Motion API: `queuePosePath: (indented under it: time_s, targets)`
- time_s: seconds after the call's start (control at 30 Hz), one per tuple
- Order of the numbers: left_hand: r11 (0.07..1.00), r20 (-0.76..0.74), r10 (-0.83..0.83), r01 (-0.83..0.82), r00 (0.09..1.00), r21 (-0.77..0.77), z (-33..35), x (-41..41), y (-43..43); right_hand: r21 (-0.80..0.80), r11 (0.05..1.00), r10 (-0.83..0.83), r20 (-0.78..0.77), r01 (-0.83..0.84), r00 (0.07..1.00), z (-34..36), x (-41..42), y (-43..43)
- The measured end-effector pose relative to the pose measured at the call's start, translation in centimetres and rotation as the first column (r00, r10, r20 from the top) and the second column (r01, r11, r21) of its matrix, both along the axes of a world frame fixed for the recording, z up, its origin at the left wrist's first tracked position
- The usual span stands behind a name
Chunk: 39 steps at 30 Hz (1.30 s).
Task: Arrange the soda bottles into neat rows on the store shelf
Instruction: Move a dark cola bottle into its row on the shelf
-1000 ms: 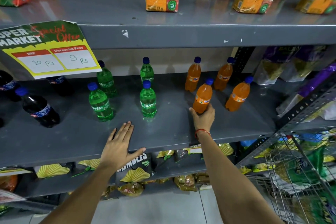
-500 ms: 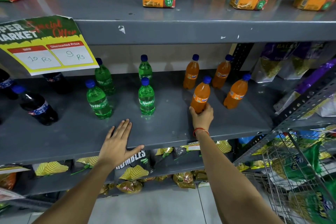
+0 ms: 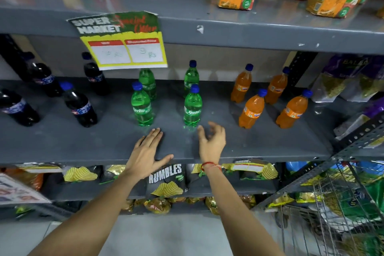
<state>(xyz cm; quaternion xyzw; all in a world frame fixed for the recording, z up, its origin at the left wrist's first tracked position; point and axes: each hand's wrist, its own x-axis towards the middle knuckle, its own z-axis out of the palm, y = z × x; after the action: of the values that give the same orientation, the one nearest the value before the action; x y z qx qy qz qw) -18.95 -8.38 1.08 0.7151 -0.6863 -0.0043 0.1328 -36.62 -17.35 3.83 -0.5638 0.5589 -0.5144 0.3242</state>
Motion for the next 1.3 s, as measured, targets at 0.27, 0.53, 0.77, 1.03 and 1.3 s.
queuePosePath:
  time_s: [0.27, 0.53, 0.77, 1.03, 1.3]
  targets:
    - [0.972, -0.04, 0.233, -0.233, 0.972, -0.01, 0.1, 9.0, 5.6, -0.113, 0.907, 0.383, -0.18, -0.406, 0.906, 0.8, 11.7, 3.7]
    - [0.937, -0.052, 0.35, -0.349, 0.935, 0.026, -0.1, 15.5, 9.2, 0.04, 0.8, 0.587, -0.255, -0.598, 0.768, 0.8, 22.0, 5.1]
    - [0.939, -0.028, 0.343, -0.342, 0.939, 0.038, -0.9, 18.2, 10.6, 0.217, 0.728, 0.685, -0.225, -0.65, 0.693, 0.1, 27.7, 5.2]
    - [0.939, -0.039, 0.343, -0.343, 0.939, 0.001, -1.1, 17.9, 10.5, 0.161, 0.793, 0.609, -0.213, -0.588, 0.764, -1.7, 30.6, 5.8]
    - [0.935, -0.053, 0.352, -0.353, 0.934, -0.02, -1.4, 18.1, 10.6, 0.142, 0.784, 0.621, -0.195, -0.604, 0.759, -1.6, 31.3, 5.5]
